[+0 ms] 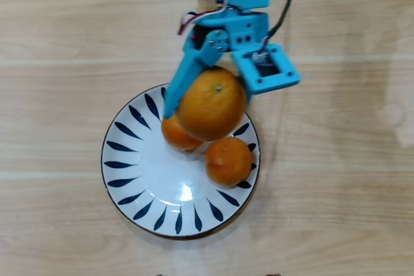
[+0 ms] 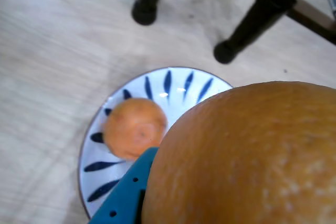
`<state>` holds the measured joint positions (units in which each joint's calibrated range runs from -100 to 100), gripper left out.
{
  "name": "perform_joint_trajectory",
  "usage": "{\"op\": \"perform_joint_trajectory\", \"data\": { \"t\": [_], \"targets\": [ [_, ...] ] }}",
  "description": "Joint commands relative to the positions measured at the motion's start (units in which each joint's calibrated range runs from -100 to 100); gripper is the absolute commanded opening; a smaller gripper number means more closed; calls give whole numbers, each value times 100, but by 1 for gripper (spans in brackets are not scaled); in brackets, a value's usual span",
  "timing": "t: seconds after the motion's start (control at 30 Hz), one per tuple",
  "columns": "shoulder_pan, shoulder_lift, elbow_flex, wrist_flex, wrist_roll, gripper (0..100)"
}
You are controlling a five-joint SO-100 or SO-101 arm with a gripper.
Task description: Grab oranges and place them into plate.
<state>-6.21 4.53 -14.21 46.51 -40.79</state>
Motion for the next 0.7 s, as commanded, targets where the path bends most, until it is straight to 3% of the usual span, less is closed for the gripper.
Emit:
{"op": "perform_joint_trajectory", "data": {
  "t": [0.0,0.27,0.67],
  "targets": [
    [524,-495,-41,-324,174,35],
    [1104,841,-575,-1415,232,36],
    [1121,2176,-1662,-1398,180,36]
  ]
}}
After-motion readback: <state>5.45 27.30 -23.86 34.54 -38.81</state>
